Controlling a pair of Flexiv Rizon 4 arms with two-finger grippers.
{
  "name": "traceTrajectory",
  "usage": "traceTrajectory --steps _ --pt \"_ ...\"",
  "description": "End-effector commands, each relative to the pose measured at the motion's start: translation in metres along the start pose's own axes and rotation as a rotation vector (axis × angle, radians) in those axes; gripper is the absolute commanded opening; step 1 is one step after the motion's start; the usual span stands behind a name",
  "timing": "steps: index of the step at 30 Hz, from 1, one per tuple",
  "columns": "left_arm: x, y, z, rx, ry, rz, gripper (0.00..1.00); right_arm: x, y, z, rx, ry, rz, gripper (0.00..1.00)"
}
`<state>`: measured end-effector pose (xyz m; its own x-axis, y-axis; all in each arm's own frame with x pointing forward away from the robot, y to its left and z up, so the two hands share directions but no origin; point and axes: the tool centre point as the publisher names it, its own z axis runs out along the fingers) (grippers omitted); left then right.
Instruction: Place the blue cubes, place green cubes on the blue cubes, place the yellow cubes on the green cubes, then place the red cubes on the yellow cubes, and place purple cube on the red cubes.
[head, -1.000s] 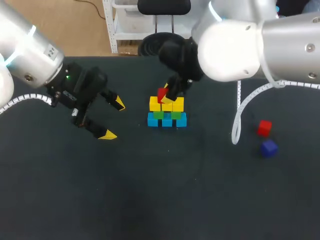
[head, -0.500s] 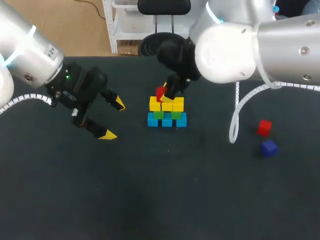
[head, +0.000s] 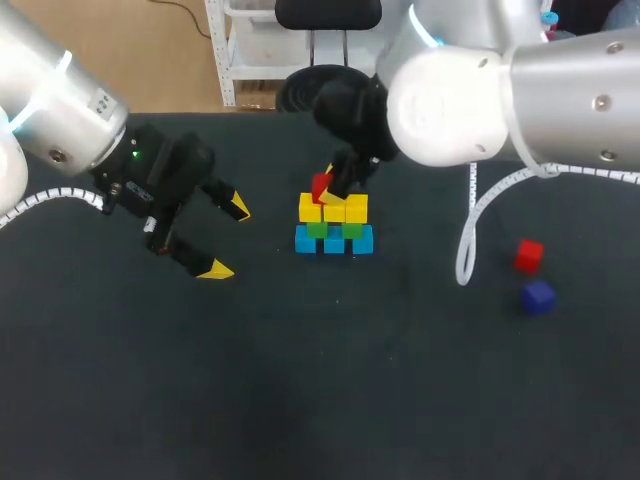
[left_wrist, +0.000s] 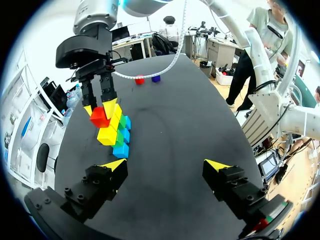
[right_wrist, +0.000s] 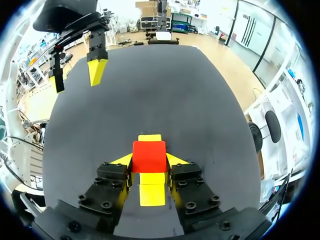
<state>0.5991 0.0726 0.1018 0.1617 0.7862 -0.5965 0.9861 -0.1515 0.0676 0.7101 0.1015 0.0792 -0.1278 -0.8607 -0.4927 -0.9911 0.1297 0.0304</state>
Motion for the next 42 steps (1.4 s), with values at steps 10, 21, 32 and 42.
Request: traceTrajectory --steps 10,21,32,42 --pt "0.0003 0.0 -0.0003 0.0 0.001 0.001 1.0 -0.0022 -0.0011 0.0029 -0.005 0.004 -0.003 0.0" --pt "0.0003 0.0 -0.0003 0.0 0.001 0.001 1.0 -0.0013 0.0014 0.0049 -0.011 0.008 -0.003 0.0" --pt "0.0003 0.0 -0.0003 0.0 0.001 0.001 1.0 -0.0002 0.0002 0.0051 -0.006 0.008 0.002 0.0" --pt "0.0003 0.0 -0.0003 0.0 0.001 0.001 1.0 0.0016 -0.0004 0.0062 -0.004 0.011 0.006 0.0"
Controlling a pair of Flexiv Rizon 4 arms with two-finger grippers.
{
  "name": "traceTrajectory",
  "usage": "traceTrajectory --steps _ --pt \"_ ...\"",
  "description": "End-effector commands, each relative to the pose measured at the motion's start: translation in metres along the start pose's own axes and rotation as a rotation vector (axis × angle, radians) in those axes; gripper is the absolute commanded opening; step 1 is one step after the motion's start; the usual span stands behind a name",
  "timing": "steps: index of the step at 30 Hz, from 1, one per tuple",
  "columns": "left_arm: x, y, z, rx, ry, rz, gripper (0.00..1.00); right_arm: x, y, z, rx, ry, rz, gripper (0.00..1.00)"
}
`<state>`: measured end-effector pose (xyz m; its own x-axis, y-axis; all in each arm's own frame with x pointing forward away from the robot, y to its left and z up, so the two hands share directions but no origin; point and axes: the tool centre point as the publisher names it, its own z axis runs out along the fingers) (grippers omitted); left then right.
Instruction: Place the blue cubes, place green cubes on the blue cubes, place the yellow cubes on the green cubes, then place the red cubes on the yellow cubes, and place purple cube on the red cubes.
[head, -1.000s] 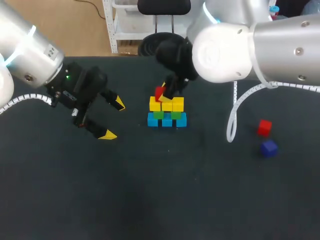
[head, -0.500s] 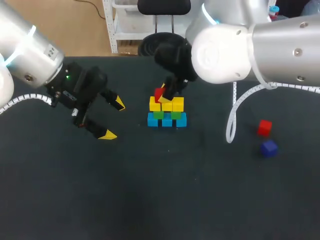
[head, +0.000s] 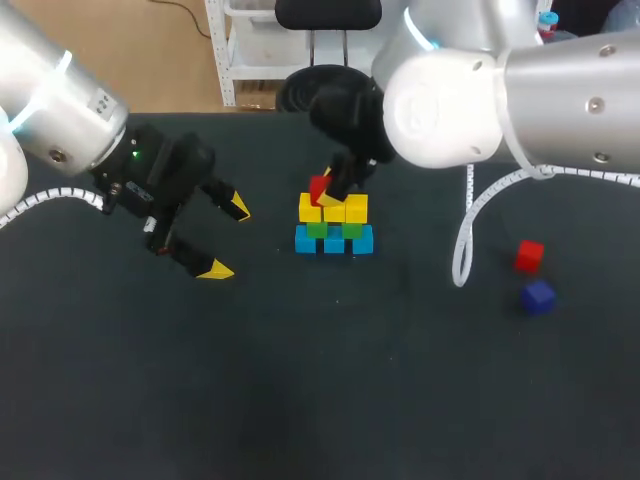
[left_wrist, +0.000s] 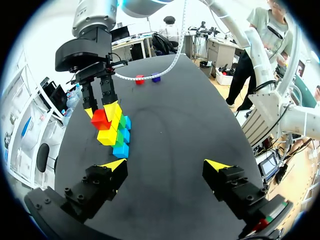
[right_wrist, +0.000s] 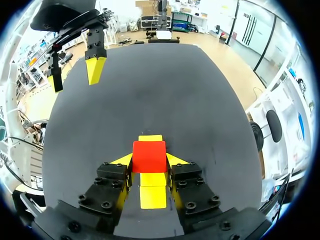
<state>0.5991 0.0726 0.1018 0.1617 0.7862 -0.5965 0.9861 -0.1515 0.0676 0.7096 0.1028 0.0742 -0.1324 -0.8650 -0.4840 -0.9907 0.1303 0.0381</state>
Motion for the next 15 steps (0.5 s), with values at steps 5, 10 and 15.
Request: traceTrajectory --steps 5,10,15 --pt "0.0003 0.0 -0.0003 0.0 0.001 0.001 1.0 0.001 -0.0011 0.0015 0.002 0.004 0.004 0.0" --pt "0.0003 0.0 -0.0003 0.0 0.001 0.001 1.0 0.0009 -0.0008 0.0016 0.001 0.003 0.004 0.05" --pt "0.0003 0.0 -0.0003 0.0 0.001 0.001 1.0 0.0009 -0.0007 0.0018 0.001 0.004 0.004 0.27"
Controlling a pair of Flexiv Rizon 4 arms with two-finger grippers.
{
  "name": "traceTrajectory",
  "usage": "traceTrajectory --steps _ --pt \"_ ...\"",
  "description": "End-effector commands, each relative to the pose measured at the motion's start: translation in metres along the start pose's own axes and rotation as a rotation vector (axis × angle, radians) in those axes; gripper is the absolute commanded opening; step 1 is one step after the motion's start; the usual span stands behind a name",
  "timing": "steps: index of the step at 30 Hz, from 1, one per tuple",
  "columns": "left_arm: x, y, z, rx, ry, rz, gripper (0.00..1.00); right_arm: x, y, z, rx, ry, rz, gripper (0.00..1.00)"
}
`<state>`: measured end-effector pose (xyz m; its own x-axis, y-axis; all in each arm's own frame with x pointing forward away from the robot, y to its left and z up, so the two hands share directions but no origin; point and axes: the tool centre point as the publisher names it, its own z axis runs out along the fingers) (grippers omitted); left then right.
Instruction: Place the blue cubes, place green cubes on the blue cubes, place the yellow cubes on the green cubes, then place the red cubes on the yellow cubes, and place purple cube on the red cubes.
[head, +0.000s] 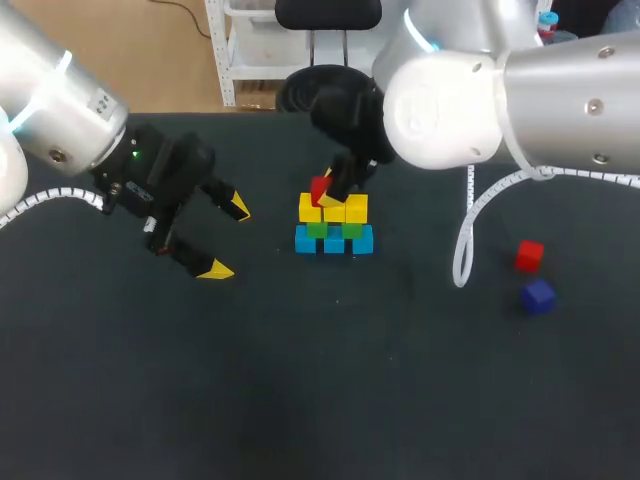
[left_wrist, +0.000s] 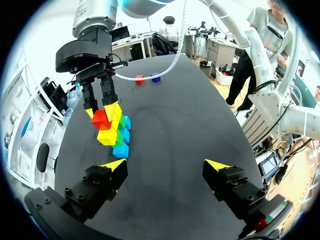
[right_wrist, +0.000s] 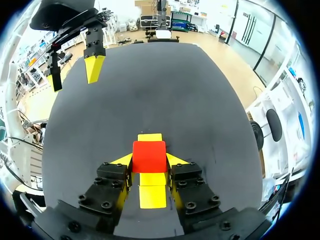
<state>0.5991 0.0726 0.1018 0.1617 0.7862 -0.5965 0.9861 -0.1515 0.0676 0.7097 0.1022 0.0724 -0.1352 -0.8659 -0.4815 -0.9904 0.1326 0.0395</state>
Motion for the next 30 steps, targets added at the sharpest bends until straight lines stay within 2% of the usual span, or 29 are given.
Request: traceTrajectory --steps 1,13,17,24,25,26,30 --pt "0.0 0.0 0.0 0.0 0.001 0.001 1.0 0.0 -0.001 0.001 0.001 0.002 0.001 0.31" --pt "0.0 0.0 0.0 0.0 0.001 0.001 1.0 0.0 -0.002 0.001 0.004 0.006 0.002 0.48" --pt "0.0 0.0 0.0 0.0 0.001 0.001 1.0 0.0 -0.002 0.001 0.005 0.005 0.003 0.49" --pt "0.0 0.0 0.0 0.0 0.001 0.001 1.0 0.0 -0.004 -0.003 0.01 0.003 0.005 0.76" --pt "0.0 0.0 0.0 0.0 0.001 0.001 1.0 0.0 -0.004 -0.005 0.011 0.001 0.006 0.91" --pt "0.0 0.0 0.0 0.0 0.001 0.001 1.0 0.0 -0.004 -0.006 0.013 0.0 0.007 1.0" --pt "0.0 0.0 0.0 0.0 0.001 0.001 1.0 0.002 -0.005 -0.017 0.023 -0.014 0.014 1.0"
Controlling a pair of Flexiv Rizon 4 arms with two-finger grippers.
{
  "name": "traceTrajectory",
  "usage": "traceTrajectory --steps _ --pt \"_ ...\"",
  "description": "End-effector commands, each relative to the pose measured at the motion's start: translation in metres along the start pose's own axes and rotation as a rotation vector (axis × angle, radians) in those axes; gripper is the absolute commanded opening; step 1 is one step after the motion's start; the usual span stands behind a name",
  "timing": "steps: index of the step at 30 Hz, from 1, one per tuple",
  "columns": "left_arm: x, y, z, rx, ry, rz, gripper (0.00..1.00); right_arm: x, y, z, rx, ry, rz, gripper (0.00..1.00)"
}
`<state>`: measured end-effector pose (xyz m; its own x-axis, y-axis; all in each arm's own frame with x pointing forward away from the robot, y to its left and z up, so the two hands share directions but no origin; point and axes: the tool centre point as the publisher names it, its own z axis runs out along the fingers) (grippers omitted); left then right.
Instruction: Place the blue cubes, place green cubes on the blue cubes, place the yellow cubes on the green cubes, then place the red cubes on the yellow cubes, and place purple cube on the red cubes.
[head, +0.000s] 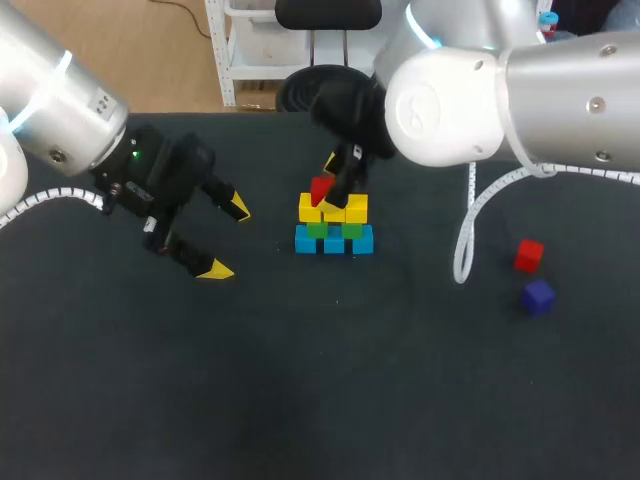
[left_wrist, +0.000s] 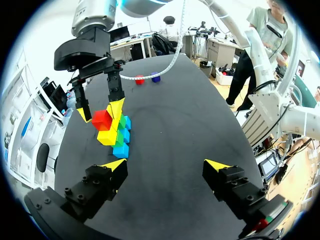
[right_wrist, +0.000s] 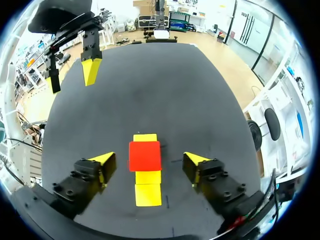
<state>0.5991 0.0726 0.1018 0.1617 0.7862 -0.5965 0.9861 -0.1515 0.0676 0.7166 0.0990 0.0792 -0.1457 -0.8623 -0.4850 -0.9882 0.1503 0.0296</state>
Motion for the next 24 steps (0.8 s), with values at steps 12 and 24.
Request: traceTrajectory --steps 12,24 --pt "0.0 0.0 0.0 0.0 0.001 0.001 1.0 0.028 0.012 -0.055 0.042 -0.056 0.026 1.0" --pt "0.0 0.0 0.0 0.0 0.001 0.001 1.0 0.078 0.012 -0.092 0.169 -0.066 0.175 1.0"
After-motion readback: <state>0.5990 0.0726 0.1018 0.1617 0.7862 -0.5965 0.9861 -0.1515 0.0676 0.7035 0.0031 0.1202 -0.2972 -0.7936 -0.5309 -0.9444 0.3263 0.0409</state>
